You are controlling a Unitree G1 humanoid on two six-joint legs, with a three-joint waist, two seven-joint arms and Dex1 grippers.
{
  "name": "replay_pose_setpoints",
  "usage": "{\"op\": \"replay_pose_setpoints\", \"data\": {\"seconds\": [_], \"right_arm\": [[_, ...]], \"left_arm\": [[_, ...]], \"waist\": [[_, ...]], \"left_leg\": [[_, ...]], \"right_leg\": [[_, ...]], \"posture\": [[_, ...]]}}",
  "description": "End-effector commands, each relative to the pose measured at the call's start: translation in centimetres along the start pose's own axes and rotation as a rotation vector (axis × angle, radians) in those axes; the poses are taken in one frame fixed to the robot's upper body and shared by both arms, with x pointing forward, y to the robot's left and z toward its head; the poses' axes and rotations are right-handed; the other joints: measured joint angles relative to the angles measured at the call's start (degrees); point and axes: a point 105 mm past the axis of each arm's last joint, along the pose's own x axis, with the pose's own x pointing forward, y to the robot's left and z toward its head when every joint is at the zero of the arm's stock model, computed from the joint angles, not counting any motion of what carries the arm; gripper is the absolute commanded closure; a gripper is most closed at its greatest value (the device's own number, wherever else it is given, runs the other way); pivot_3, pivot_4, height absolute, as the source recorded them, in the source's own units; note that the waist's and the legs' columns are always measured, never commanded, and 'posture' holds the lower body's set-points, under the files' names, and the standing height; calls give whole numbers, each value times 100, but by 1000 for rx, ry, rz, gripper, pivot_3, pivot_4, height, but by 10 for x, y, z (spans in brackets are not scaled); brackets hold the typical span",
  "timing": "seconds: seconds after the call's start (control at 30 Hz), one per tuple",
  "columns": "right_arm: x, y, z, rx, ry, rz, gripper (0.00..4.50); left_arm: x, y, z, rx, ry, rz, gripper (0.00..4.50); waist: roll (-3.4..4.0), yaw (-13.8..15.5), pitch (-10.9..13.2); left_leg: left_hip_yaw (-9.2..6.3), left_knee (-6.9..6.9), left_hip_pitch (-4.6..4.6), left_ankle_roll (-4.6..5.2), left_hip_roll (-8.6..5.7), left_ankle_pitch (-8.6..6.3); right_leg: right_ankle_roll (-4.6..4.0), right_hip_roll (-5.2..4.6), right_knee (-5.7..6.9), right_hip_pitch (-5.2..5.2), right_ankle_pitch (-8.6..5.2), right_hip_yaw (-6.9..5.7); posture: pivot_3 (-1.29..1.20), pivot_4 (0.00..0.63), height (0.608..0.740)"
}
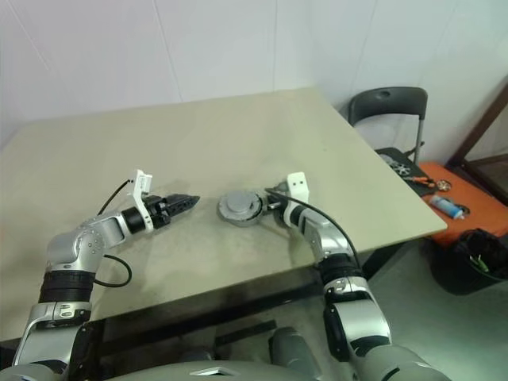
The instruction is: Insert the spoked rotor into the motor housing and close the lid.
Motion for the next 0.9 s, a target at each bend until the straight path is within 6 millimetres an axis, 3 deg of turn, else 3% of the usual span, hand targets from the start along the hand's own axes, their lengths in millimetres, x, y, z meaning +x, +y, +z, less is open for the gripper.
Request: {"op": "replay_pose_setpoints", "data": {"seconds": [0.03,0.2,0.43,0.67,0.9], "right_arm": [[4,20,-8,45,48,87,4008],[0,49,-3,63,61,242,4008],[-26,89,12,117,82,503,4008],[-48,79,1,124,169,546,4008],[-56,69,-8,93,209,522,4008]], "left_arm": [[0,-3,11,42,-20,-7,1445],[1,-2,12,41,-16,-8,1445],[6,-2,14,40,-13,-16,1445],[4,-1,11,38,-10,-8,1445],[1,-1,9,38,-11,-2,1445]], "waist": [[0,-9,0],[1,-12,0],[6,-10,3],[8,76,5],[9,165,5]], "left_leg": [[0,-1,1,0,0,0],[-2,-26,0,0,2,0],[-4,-40,-19,1,4,0],[-3,-29,-28,0,1,0],[-3,-33,-28,0,1,0]], "right_leg": [[0,0,0,0,0,0],[13,2,1,-16,8,-1],[3,4,5,-48,8,-2],[13,0,1,-46,3,-4],[14,0,-4,-47,1,-7]], "posture": [[0,0,740],[0,0,740],[0,0,740],[0,0,740],[0,0,740]]}}
